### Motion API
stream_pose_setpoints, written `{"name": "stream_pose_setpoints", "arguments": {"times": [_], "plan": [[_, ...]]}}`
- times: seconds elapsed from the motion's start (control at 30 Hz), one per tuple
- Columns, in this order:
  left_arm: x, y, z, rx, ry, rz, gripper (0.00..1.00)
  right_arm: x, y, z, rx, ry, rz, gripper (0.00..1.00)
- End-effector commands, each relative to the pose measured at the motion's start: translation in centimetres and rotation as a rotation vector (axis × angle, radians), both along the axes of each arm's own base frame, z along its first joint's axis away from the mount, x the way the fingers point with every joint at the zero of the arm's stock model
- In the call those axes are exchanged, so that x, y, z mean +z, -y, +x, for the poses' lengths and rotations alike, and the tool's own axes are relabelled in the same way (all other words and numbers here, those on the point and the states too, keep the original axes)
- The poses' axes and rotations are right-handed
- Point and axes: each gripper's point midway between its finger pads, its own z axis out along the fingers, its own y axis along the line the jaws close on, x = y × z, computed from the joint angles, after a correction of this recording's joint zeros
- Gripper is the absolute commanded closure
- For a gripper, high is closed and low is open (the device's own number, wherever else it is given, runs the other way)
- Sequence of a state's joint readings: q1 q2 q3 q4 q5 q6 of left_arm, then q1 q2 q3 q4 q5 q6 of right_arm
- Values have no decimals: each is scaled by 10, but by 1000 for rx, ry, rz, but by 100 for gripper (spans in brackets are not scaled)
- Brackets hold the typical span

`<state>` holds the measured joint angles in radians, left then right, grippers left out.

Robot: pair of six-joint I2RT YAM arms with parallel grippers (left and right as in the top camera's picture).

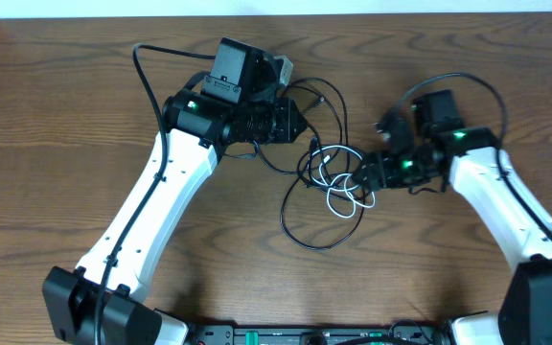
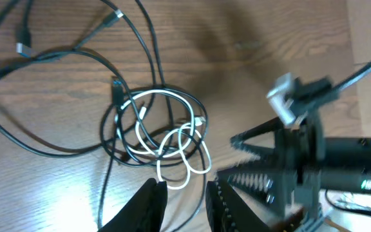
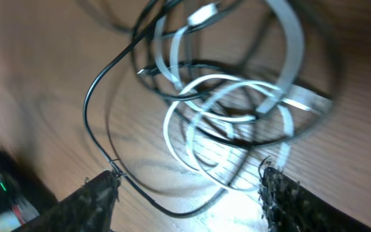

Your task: Untangle cables

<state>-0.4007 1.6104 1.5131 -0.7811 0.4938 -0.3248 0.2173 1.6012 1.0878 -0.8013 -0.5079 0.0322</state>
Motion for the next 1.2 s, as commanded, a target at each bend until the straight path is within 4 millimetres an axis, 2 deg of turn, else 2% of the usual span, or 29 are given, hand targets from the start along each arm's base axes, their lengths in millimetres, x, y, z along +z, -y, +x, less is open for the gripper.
{"name": "stream_pose_setpoints", "arguments": {"times": [0.0,0.13,0.17,0.27,0.33,0.4,0.5,0.6,0.67,0.7,0.77,0.83,0.9,0.93,1.0,1.07,1.17], "plan": [[-7,-13,8,35,8,38,72,-3,-24,-5,227,88,22,29],[-7,-24,15,71,3,35,71,-30,-27,-7,267,53,-54,31],[-7,-27,16,79,1,33,71,-44,-26,-9,273,25,-83,32],[-8,-33,18,93,-5,35,71,-63,-28,-12,279,-33,-78,36],[-8,-35,18,98,-9,37,71,-71,-33,-16,285,-68,-46,39],[-8,-35,18,98,-9,37,70,-73,-36,-17,288,-75,-28,41],[-8,-35,18,97,-8,37,70,-72,-38,-13,291,-55,-25,49],[-8,-35,18,97,-8,37,70,-71,-40,-11,292,-46,-15,68],[-8,-35,18,97,-8,37,70,-66,-45,-11,295,-44,18,94],[-8,-35,18,97,-8,37,70,-60,-49,-10,297,-40,48,99],[-8,-35,18,97,-8,37,70,-41,-57,-5,296,-19,118,99],[-8,-35,18,97,-8,37,70,-12,-64,6,282,26,180,99],[-8,-35,18,97,-8,37,70,28,-66,23,247,103,220,99],[-8,-35,18,97,-8,37,70,59,-64,36,211,164,238,99],[-8,-35,18,97,-8,38,70,104,-61,49,166,254,266,99],[-8,-35,18,97,-8,37,70,151,-56,57,126,350,294,99],[-8,-35,18,97,-8,37,70,209,-41,65,42,470,310,99]]}}
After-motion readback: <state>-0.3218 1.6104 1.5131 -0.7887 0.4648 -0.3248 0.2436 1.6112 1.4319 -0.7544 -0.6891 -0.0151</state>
